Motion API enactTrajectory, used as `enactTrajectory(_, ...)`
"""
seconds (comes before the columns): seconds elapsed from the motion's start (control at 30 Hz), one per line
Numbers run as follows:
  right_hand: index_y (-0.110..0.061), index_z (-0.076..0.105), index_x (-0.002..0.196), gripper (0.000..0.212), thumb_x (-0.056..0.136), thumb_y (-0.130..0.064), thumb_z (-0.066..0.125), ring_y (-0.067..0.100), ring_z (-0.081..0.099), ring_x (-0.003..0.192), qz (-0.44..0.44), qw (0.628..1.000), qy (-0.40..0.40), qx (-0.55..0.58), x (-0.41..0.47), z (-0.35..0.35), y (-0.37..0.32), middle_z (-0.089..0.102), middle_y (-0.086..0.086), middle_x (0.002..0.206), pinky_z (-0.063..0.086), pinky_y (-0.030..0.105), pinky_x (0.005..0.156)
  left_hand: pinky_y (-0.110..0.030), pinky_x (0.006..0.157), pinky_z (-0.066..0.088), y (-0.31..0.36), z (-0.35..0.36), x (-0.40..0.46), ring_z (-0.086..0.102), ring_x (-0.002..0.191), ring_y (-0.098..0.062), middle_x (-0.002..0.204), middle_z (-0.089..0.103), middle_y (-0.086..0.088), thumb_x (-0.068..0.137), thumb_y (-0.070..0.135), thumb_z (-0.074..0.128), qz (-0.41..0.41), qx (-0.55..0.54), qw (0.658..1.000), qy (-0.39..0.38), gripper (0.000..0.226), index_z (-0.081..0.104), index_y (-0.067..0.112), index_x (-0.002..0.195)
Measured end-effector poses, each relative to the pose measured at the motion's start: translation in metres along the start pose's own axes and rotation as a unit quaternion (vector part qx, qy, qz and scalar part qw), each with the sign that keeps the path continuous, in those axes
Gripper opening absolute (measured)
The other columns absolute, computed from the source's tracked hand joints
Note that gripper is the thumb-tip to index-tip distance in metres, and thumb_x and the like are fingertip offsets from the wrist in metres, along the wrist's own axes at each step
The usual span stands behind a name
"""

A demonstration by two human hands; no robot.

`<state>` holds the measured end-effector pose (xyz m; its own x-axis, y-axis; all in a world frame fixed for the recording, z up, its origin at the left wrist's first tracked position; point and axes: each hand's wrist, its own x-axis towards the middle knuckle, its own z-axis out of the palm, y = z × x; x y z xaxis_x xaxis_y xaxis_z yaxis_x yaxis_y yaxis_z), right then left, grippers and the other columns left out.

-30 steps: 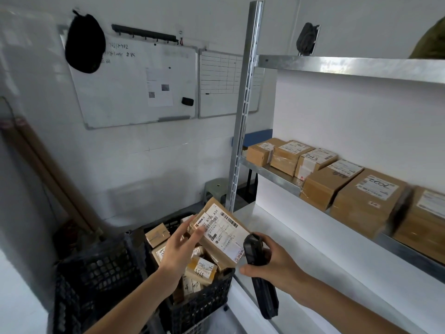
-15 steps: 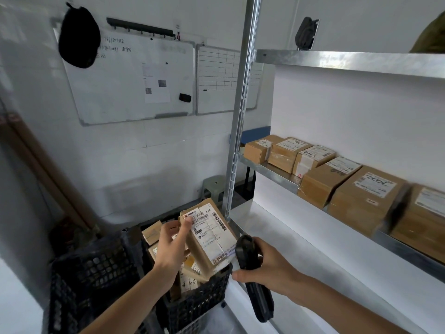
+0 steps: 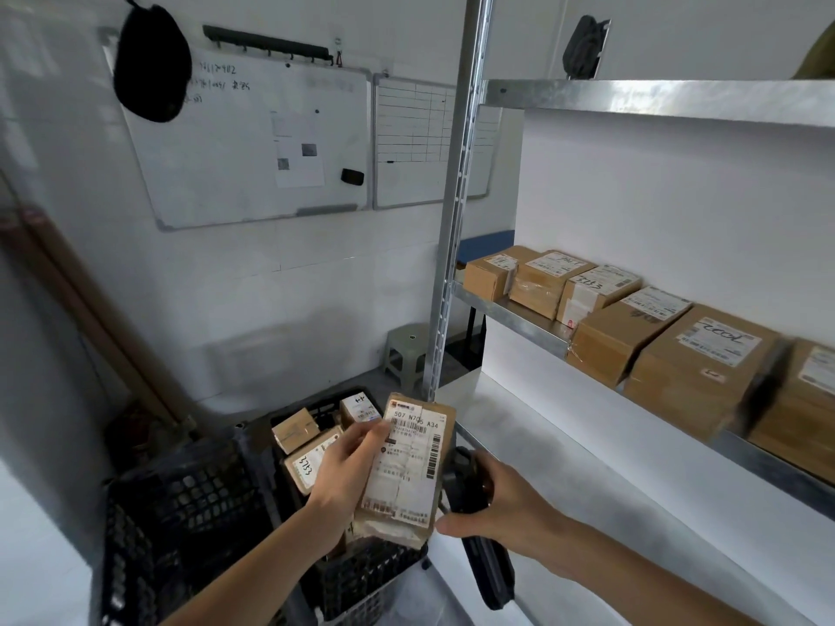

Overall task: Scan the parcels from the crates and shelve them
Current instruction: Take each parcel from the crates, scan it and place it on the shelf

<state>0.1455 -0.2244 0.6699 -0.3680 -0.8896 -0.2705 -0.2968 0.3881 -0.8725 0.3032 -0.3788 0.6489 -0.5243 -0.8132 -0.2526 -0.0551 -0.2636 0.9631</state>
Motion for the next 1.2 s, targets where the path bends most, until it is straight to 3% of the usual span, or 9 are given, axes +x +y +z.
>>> enactTrajectory(0.17,-0.034,0.061,0.123,0.062,0.072,-0.018,0.093,-0.007,0.067,0.097,-0.002,1.000,0.014,0.000,0.003,-0.005,0.006,0.072,-0.019,0.111,0.053,0.011,0.077,-0.031,0.068,0.056,-0.004,0.001,-0.003,0.075,0.088,-0.016,0.095,0.078,0.003,0.100,0.035,0.058,-0.014,0.009,0.999,-0.043,0.018,0.065,0.038,0.117)
enactTrajectory(0.27,-0.035,0.063,0.119,0.059,0.071,-0.019,0.093,0.000,0.070,0.099,0.003,0.999,0.036,0.008,0.008,-0.011,0.010,0.074,-0.020,0.109,0.056,0.017,0.080,-0.039,0.077,0.062,-0.006,0.003,-0.005,0.073,0.100,-0.020,0.103,0.076,0.000,0.097,0.033,0.064,0.005,0.026,0.999,-0.043,0.018,0.065,0.022,0.111)
enactTrajectory(0.37,-0.037,0.061,0.119,0.060,0.071,-0.022,0.093,0.004,0.068,0.103,0.006,0.999,0.044,0.008,0.007,-0.017,0.010,0.072,-0.018,0.113,0.053,0.017,0.079,-0.039,0.078,0.062,-0.008,0.010,-0.007,0.075,0.094,-0.019,0.100,0.077,0.000,0.097,0.034,0.063,0.026,0.033,0.998,-0.047,0.024,0.067,0.015,0.111)
enactTrajectory(0.47,-0.036,0.060,0.120,0.059,0.073,-0.022,0.092,0.001,0.066,0.102,0.008,0.999,0.049,0.014,0.002,-0.026,0.010,0.070,-0.019,0.114,0.050,0.012,0.072,-0.046,0.087,0.061,-0.007,0.019,-0.007,0.076,0.094,-0.022,0.103,0.078,0.000,0.095,0.031,0.066,0.029,0.035,0.995,-0.084,0.026,0.067,0.025,0.121)
enactTrajectory(0.63,-0.033,0.062,0.117,0.053,0.075,-0.017,0.091,0.002,0.065,0.102,0.007,0.996,0.081,0.031,-0.015,-0.046,0.011,0.068,-0.018,0.115,0.051,0.009,0.066,-0.042,0.092,0.056,0.003,0.041,-0.010,0.074,0.102,-0.021,0.110,0.077,0.001,0.086,0.032,0.072,-0.009,-0.014,0.989,-0.145,0.042,0.061,0.042,0.125)
enactTrajectory(0.8,-0.034,0.064,0.118,0.058,0.070,-0.021,0.095,0.010,0.066,0.112,0.016,0.991,0.129,0.042,-0.044,-0.065,0.017,0.070,-0.016,0.118,0.055,0.024,0.090,-0.053,0.105,0.048,0.007,0.065,-0.020,0.069,0.111,-0.019,0.117,0.075,0.007,0.078,0.040,0.074,0.002,-0.004,0.978,-0.207,0.059,0.056,0.045,0.134)
enactTrajectory(0.97,-0.033,0.063,0.118,0.058,0.070,-0.022,0.094,0.003,0.066,0.105,0.011,0.983,0.184,0.003,-0.094,-0.075,0.016,0.071,-0.019,0.115,0.052,0.014,0.079,-0.029,0.065,0.062,0.010,0.094,-0.041,0.076,0.088,-0.016,0.103,0.078,0.002,0.092,0.023,0.068,0.048,-0.008,0.975,-0.215,0.027,0.067,0.030,0.118)
enactTrajectory(1.1,-0.032,0.062,0.121,0.065,0.067,-0.025,0.096,0.004,0.067,0.105,0.021,0.970,0.235,-0.050,-0.143,-0.081,0.015,0.071,-0.018,0.116,0.053,0.013,0.079,-0.046,0.081,0.062,0.011,0.120,-0.059,0.077,0.091,-0.023,0.102,0.079,0.001,0.091,0.024,0.071,0.069,0.008,0.970,-0.232,0.027,0.068,0.027,0.117)
enactTrajectory(1.2,-0.039,0.056,0.125,0.071,0.066,-0.039,0.096,0.001,0.064,0.106,0.042,0.956,0.262,-0.122,-0.187,-0.087,0.008,0.067,-0.023,0.117,0.054,0.021,0.089,-0.039,0.075,0.063,0.010,0.138,-0.079,0.076,0.091,-0.021,0.104,0.078,0.001,0.092,0.025,0.070,0.091,0.012,0.959,-0.269,0.026,0.068,0.026,0.118)
